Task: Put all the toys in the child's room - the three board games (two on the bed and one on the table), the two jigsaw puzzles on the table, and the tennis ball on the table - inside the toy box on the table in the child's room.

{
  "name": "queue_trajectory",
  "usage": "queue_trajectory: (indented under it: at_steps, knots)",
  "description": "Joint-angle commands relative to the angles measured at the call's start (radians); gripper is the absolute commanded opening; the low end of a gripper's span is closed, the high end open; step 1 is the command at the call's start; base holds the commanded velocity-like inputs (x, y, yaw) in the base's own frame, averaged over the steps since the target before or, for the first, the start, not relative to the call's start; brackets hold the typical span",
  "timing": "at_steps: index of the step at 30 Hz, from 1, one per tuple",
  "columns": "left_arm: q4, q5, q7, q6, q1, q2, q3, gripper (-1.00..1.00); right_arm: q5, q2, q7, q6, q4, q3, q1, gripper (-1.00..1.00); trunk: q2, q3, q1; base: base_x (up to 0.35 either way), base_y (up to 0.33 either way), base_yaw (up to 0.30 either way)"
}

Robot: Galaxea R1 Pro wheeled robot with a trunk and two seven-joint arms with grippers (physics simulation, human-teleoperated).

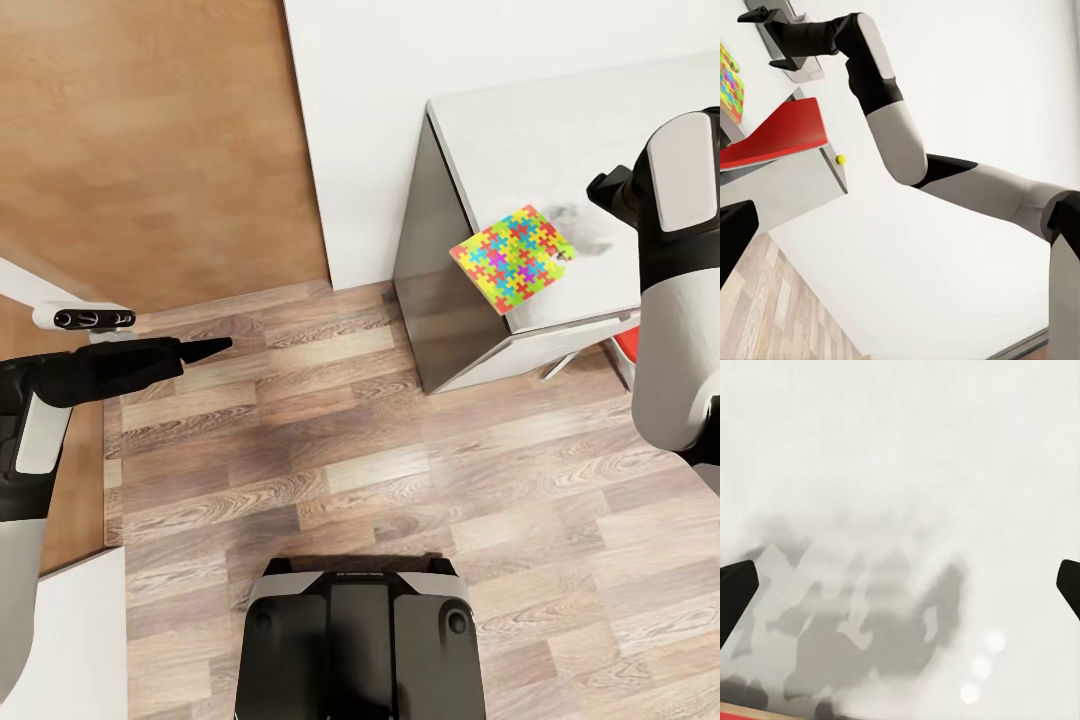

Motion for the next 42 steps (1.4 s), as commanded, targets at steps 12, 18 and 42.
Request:
queue_trajectory:
  at_steps: [12, 18, 42]
  knots:
    - [0.0, 0.0, -0.003, 0.011, 0.0, 0.0, -0.001, 1.0, -0.006, 0.002, -0.009, 0.002, -0.003, 0.002, 0.006, 1.0, -0.002, 0.008, 0.001, 0.0, 0.0, 0.0]
    - [0.0, 0.0, -0.003, 0.011, 0.0, 0.0, -0.002, 1.0, -0.006, 0.003, -0.01, 0.003, -0.027, 0.002, 0.009, 1.0, -0.002, 0.018, 0.001, 0.0, 0.0, 0.0]
    - [0.018, -0.007, 0.034, 0.011, 0.028, 0.002, -0.002, 1.0, -0.006, 0.017, -0.012, 0.068, -0.098, 0.003, 0.027, 1.0, -0.002, 0.057, 0.001, 0.0, 0.0, 0.0]
